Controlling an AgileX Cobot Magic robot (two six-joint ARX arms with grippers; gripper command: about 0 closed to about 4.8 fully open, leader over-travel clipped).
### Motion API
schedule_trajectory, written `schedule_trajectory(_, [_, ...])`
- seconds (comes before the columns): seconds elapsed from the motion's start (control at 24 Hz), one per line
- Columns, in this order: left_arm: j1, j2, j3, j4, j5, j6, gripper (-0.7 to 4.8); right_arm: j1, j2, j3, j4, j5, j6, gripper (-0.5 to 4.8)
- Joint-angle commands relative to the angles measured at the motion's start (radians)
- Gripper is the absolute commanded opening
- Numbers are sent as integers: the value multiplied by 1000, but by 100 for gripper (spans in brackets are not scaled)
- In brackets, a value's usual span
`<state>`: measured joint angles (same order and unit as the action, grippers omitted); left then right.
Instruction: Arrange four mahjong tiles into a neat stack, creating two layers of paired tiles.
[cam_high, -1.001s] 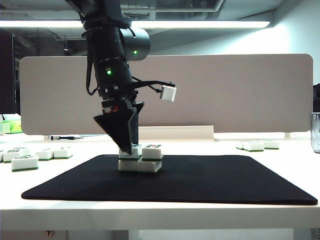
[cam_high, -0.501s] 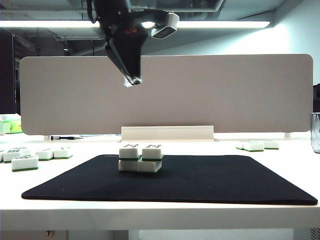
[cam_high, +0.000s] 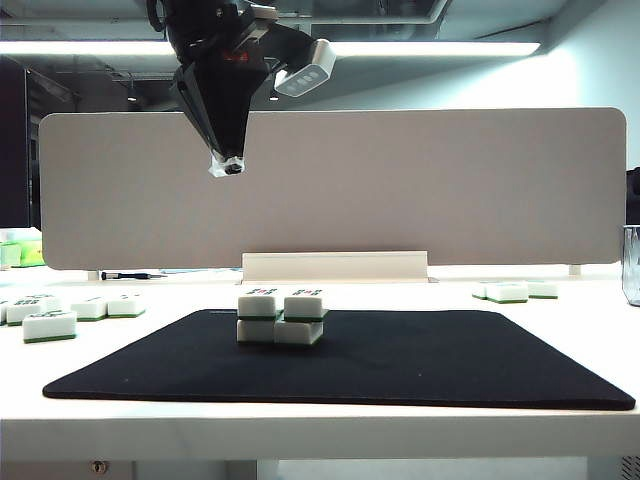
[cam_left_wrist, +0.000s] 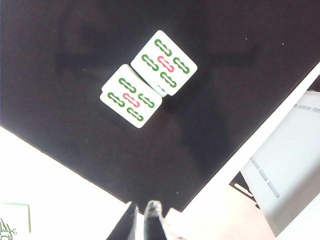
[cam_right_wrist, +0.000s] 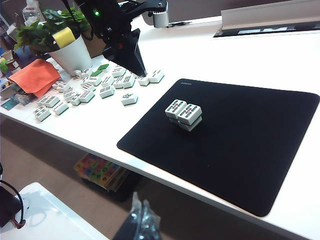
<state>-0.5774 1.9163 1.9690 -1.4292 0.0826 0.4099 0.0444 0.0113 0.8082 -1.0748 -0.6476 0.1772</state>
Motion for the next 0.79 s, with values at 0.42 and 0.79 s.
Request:
schedule_trajectory(0.42, [-12, -3, 2, 8, 7, -245, 20, 1, -12, 4, 8, -1, -2, -1])
schedule_trajectory(0.79, [-15, -3, 2, 26, 8, -268, 20, 1, -12, 4, 8, -1, -2, -1])
